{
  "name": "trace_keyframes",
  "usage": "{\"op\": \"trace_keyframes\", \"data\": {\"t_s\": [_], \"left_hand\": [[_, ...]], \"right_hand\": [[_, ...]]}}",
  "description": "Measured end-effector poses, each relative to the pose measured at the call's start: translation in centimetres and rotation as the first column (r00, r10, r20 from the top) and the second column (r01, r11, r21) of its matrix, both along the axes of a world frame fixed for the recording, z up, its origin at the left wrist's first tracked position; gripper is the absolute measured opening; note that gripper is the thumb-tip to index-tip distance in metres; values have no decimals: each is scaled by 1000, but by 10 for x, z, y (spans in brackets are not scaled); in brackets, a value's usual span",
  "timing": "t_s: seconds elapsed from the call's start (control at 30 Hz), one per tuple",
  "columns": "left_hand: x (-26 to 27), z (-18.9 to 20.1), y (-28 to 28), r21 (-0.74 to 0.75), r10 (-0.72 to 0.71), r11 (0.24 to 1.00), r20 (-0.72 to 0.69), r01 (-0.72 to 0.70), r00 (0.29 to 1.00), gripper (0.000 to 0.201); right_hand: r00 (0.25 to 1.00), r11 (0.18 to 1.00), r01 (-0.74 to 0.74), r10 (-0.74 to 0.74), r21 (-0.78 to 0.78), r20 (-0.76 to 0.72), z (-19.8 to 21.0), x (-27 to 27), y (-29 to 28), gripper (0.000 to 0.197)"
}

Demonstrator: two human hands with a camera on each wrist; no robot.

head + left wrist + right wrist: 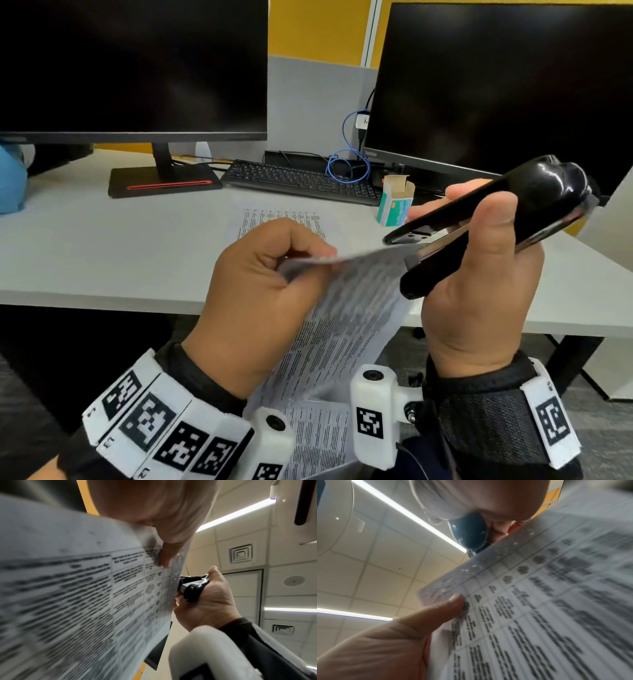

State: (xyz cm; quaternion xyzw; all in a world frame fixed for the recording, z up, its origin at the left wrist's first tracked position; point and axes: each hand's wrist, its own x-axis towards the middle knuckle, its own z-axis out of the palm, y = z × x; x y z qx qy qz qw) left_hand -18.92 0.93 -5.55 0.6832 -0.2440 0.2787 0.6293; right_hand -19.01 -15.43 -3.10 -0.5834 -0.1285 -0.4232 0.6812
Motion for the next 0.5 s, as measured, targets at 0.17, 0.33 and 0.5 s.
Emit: {"op": "trace_keyframes", "data": {"t_s": [0.17, 0.33, 0.5], "left_hand": [[-10, 6, -8, -20, -28, 999, -162, 25, 986, 11], [-16, 10, -14, -7, -20, 1000, -194, 19, 981, 13], [-18, 12, -16, -10, -9, 1000, -218, 7, 976, 14]], "right_hand": [[993, 998, -13, 5, -60, -121, 14, -4, 10, 44], [987, 998, -63, 59, -26, -147, 22, -4, 16, 44], [991, 998, -63, 60, -20, -120, 24, -5, 16, 41]]}}
